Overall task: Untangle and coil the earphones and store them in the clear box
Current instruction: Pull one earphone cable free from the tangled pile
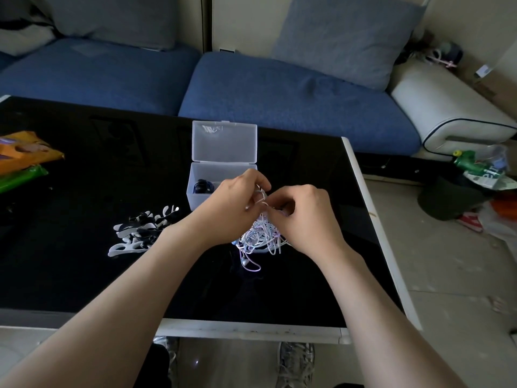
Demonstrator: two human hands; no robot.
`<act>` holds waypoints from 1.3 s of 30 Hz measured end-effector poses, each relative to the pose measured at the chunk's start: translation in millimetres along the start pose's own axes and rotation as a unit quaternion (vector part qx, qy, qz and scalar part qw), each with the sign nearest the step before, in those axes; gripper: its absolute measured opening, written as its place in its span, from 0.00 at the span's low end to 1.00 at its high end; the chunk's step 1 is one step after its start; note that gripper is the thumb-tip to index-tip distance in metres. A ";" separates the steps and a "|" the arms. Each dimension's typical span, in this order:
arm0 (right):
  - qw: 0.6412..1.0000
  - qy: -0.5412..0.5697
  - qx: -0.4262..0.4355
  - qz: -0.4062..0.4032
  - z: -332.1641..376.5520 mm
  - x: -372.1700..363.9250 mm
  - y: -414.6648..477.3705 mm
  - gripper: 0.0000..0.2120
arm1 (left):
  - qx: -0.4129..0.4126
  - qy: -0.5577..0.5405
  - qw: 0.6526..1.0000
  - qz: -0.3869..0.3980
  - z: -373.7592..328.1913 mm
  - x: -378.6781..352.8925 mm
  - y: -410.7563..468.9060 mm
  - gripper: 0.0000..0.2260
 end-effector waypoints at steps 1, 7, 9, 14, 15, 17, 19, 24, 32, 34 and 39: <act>1.000 -0.008 0.001 0.005 1.3 -0.9 -0.1 0.01 | 0.005 -0.007 1.000 0.006 0.7 -0.4 0.1 0.14; 0.998 0.039 -0.047 -0.033 -5.1 7.2 1.6 0.03 | -0.011 0.003 0.997 -0.075 4.8 12.4 -0.5 0.21; 0.995 0.071 -0.059 -0.037 -4.4 7.7 1.4 0.03 | -0.022 0.017 0.994 -0.104 1.0 17.4 -2.0 0.16; 0.983 0.159 -0.059 -0.073 -0.1 14.4 4.2 0.05 | -0.027 -0.046 0.992 -0.113 -7.9 28.3 -2.9 0.05; 0.983 0.156 -0.062 -0.077 -1.4 15.4 3.7 0.05 | -0.001 -0.071 0.991 -0.118 -3.9 31.4 -2.1 0.06; 0.986 0.137 -0.072 -0.057 -4.9 12.2 1.7 0.05 | 0.042 -0.114 0.984 -0.133 4.5 36.1 -0.5 0.07; 0.993 0.095 -0.074 -0.006 -7.2 3.4 -1.3 0.05 | 0.070 -0.172 0.973 -0.140 10.6 38.4 -0.3 0.06; 0.986 -0.045 -0.101 0.125 -28.8 -18.1 -13.7 0.09 | 0.119 -0.435 0.886 -0.109 14.8 39.7 -2.4 0.07; 0.949 -0.100 -0.230 0.191 -68.8 -16.2 -35.5 0.13 | 0.204 -0.329 0.920 -0.059 33.2 18.6 7.2 0.24; 0.945 -0.081 -0.241 0.204 -63.1 -15.3 -38.1 0.24 | 0.203 -0.293 0.933 -0.060 31.4 20.1 6.5 0.26; 0.951 -0.118 -0.243 0.148 -46.0 1.7 -28.4 0.09 | 0.194 -0.319 0.927 -0.028 25.1 20.8 5.2 0.20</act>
Point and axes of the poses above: each hand's wrist, its own y-axis towards the middle knuckle, its own x-axis out of the back of the hand, z = x × y, the point moved 10 cm from there along y, towards the middle knuckle, and after that the axes turned 13 degrees about x, right-handed, at the moved point
